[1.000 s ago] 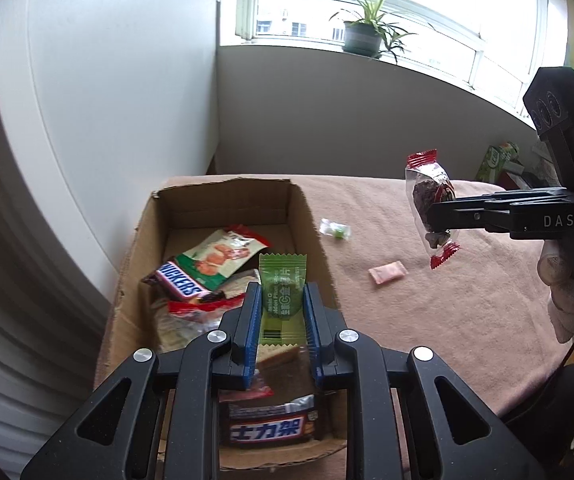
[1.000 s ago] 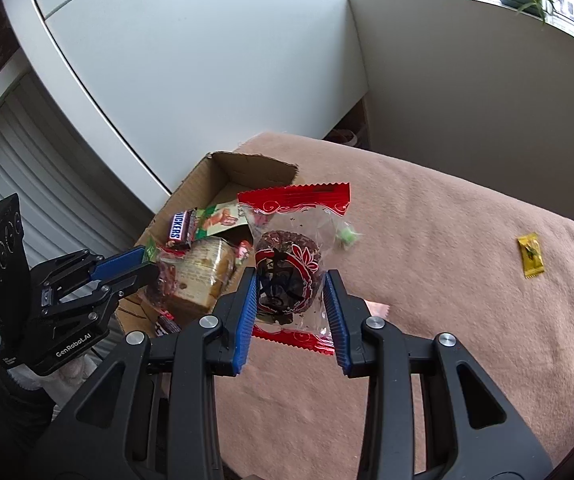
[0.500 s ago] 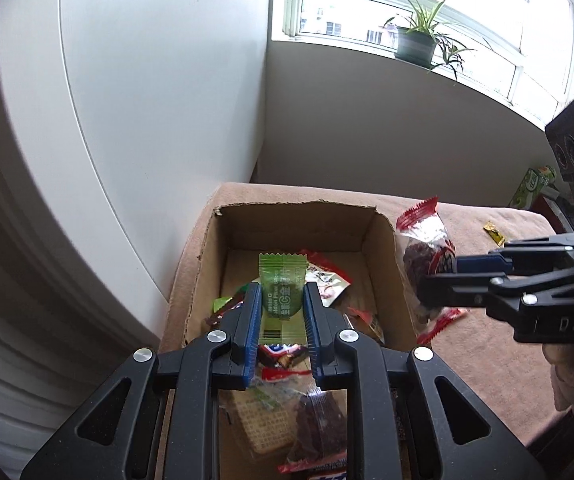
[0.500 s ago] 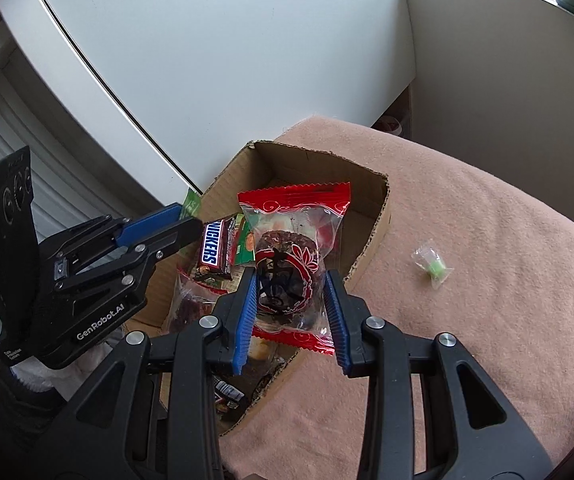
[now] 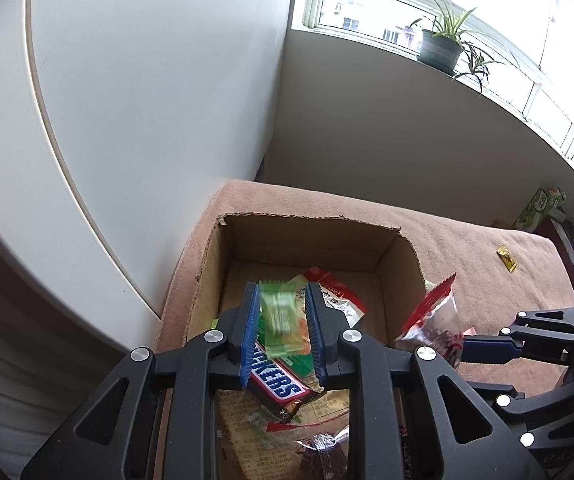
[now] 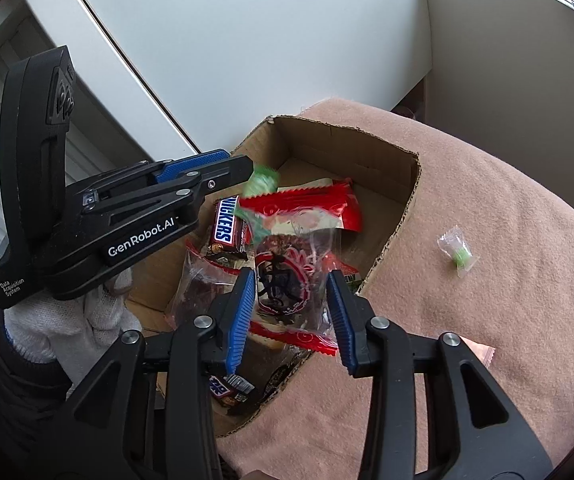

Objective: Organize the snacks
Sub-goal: 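Open both tools to drop the green candy and red packet into the box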

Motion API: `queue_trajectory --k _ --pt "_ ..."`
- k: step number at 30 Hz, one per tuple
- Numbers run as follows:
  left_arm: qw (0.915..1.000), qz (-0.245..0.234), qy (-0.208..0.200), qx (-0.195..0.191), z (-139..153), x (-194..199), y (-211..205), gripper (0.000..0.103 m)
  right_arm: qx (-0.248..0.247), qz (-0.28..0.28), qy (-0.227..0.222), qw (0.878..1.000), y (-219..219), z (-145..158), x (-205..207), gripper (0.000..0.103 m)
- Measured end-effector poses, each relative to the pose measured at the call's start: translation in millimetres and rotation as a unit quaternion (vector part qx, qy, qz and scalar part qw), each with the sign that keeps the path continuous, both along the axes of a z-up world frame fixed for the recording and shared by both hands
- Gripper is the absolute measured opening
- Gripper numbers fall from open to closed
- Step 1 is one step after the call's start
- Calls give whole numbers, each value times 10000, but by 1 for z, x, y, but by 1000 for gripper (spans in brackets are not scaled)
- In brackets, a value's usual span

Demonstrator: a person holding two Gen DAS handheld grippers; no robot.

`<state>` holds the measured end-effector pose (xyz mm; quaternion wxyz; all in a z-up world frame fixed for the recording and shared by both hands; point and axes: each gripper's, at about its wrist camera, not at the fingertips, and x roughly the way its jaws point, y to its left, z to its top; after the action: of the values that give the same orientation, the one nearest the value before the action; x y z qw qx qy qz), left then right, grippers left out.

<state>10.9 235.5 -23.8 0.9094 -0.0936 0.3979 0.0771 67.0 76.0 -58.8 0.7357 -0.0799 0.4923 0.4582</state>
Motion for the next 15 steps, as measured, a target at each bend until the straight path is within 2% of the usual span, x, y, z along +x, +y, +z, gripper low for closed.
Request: queue_trajectory --k 1,2,3,10,15 --pt "10000 6 12 -5 0 2 1 28 17 3 -20 10000 2 1 -1 57" --pt "10000 32 1 -9 1 3 1 33 52 1 -48 10000 0 2 -2 61" --pt "10000 49 -9 -30 1 2 2 33 103 8 -71 9999 -1 4 -3 66" --pt "10000 9 -80 -19 11 -2 -4 33 237 -2 -150 9996 -16 14 -5 66" --pt "9997 -80 -207 -34 22 -8 -14 33 405 -162 -138 9990 -41 23 0 66"
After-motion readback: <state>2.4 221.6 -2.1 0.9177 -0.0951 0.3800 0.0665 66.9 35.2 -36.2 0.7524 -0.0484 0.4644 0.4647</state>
